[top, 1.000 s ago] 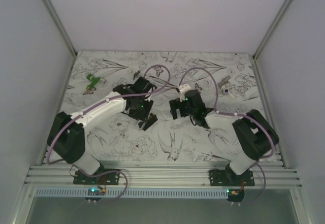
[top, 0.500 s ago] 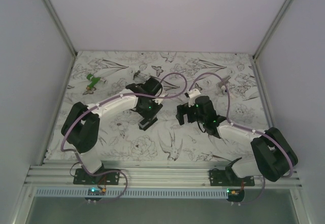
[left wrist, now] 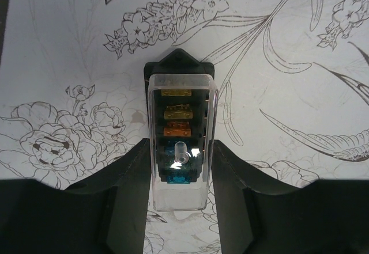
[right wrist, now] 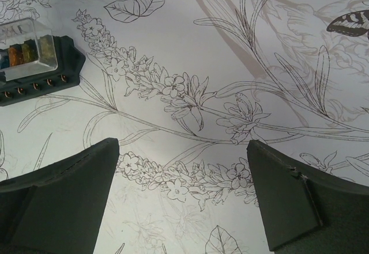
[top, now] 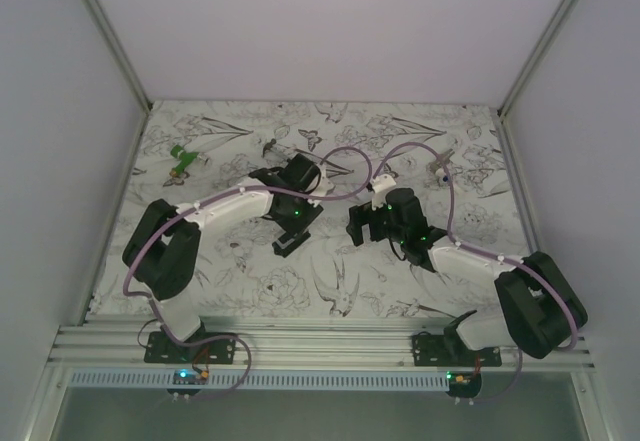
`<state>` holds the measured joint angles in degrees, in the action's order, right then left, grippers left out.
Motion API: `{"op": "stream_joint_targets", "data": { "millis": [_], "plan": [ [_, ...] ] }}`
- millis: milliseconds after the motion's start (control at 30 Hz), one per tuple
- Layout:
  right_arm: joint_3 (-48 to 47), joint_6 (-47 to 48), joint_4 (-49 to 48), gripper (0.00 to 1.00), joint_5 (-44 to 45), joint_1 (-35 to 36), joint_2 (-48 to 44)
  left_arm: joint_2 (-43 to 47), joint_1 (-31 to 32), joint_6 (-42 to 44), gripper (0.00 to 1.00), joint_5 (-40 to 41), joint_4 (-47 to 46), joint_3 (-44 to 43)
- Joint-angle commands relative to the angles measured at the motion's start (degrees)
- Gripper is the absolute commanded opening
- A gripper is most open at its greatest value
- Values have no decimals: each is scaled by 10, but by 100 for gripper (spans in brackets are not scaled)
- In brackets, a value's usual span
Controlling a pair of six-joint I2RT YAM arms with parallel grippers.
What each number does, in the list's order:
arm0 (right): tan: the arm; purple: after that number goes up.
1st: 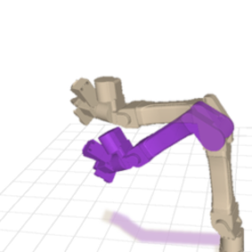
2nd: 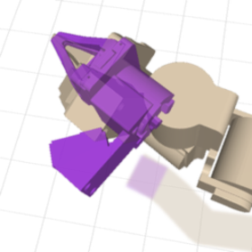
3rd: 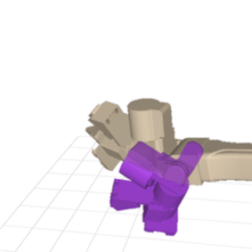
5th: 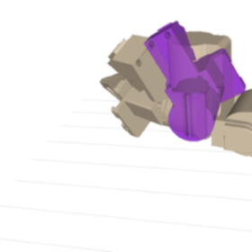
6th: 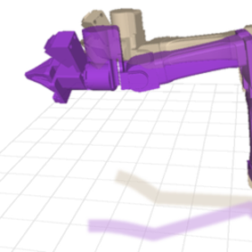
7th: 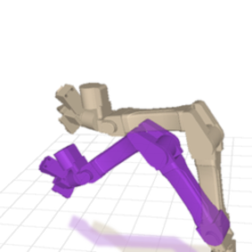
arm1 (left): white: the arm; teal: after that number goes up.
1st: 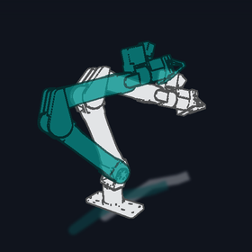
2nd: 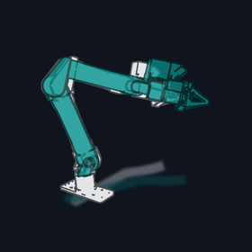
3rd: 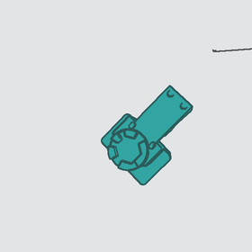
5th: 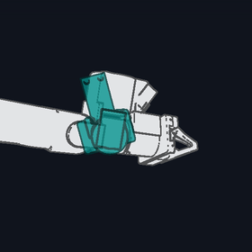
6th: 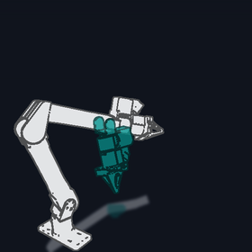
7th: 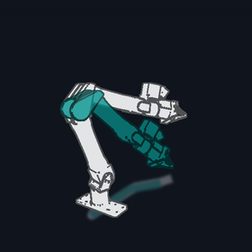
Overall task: Snap on the fuse box
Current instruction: Adjust the fuse box base at the center of the board.
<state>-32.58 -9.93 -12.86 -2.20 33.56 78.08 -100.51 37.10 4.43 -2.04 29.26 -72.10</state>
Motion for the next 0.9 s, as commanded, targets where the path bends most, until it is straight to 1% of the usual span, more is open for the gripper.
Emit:
{"op": "stream_joint_targets", "data": {
  "millis": [0, 333, 600, 700, 800, 867],
  "plan": [
    [-7, -10, -12, 100, -13, -5, 2, -8, -4, 4, 20, 4, -1, 21],
    [-8, -11, -12, 100, -18, -5, 5, -9, -12, 0, 25, -4, -3, 33],
    [-9, -11, -13, 100, -19, -5, 7, -4, -18, -8, 33, -7, -10, 51],
    [-9, -11, -14, 100, -21, -5, 8, -1, -19, -11, 38, -16, -15, 55],
    [-10, -11, -13, 100, -23, -5, 8, -1, -19, -13, 47, -10, -18, 58],
    [-10, -11, -13, 100, -25, -5, 8, 1, -20, -14, 51, -9, -20, 60]
  ]
}}
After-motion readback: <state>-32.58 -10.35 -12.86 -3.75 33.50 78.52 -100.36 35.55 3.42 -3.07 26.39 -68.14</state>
